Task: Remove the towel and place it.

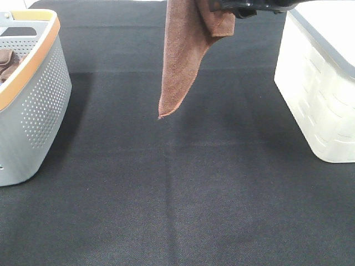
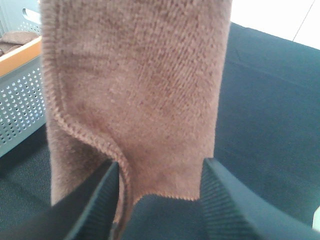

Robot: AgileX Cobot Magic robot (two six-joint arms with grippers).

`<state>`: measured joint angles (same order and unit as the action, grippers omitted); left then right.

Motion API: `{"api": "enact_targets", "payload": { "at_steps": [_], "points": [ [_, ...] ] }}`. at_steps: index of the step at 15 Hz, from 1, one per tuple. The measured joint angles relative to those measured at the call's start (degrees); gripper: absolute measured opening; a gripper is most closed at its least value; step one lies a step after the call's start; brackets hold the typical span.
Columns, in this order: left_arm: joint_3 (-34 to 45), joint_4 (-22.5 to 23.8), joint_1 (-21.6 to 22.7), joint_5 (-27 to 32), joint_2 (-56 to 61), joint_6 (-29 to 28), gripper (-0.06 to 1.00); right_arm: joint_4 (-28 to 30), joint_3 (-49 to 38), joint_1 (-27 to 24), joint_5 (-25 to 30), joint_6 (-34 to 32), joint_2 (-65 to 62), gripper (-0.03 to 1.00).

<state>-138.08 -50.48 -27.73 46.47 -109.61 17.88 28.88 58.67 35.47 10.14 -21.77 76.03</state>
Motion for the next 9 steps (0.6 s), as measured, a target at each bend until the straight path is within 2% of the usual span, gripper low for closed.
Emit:
{"api": "enact_targets", "payload": {
  "at_steps": [7,9],
  "points": [
    [0.0,-0.9,0.0,-0.1,0.0,0.0,0.00,-0.2,0.0,0.1,-0.1,0.7,0.0,0.49],
    [0.0,-0.9,0.0,-0.1,0.0,0.0,0.00,-0.2,0.0,2.0,-0.1,2.9,0.0,0.49]
  ]
}}
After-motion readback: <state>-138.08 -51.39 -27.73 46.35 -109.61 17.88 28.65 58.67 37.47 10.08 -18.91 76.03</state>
